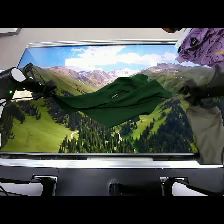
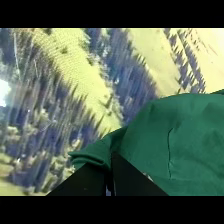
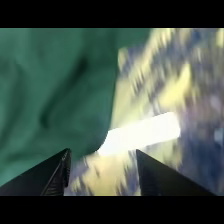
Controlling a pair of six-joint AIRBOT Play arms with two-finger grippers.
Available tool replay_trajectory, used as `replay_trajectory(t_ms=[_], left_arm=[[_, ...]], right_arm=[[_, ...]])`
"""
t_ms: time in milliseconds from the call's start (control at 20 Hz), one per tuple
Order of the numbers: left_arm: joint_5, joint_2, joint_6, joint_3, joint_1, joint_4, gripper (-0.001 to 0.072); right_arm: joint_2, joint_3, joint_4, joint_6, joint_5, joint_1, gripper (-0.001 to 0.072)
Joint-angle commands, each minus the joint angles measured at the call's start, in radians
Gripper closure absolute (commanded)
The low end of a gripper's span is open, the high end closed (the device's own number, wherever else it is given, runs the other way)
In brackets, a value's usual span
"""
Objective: Fold the clothes and pants, and hang the long-sleeved shirts on hangers.
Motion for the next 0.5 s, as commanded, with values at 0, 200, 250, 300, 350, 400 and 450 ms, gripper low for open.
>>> replay_trajectory(t_ms=[0,200,250,300,350,400,450], left_arm=[[0.001,-0.002,0.000,-0.001,-0.002,0.000,0.0689],[0.018,-0.002,0.000,-0.001,-0.002,0.000,0.0689],[0.028,-0.002,0.000,-0.001,-0.002,0.000,0.0689],[0.036,-0.003,0.000,0.000,-0.002,0.000,0.0689],[0.043,-0.004,0.000,-0.001,-0.002,0.000,0.0689],[0.046,-0.008,0.000,0.000,-0.002,0.000,0.0689],[0.046,-0.013,0.000,-0.001,-0.002,0.000,0.0689]], right_arm=[[0.101,-0.331,0.243,-0.042,0.117,0.026,0.0226],[0.103,-0.537,0.307,0.019,0.439,0.336,0.0225],[0.085,-0.534,0.306,0.053,0.523,0.417,0.0225],[0.058,-0.526,0.305,0.104,0.604,0.484,0.0226],[0.024,-0.515,0.305,0.145,0.649,0.525,0.0226],[-0.019,-0.498,0.306,0.172,0.670,0.554,0.0226],[-0.057,-0.475,0.305,0.180,0.679,0.571,0.0232]])
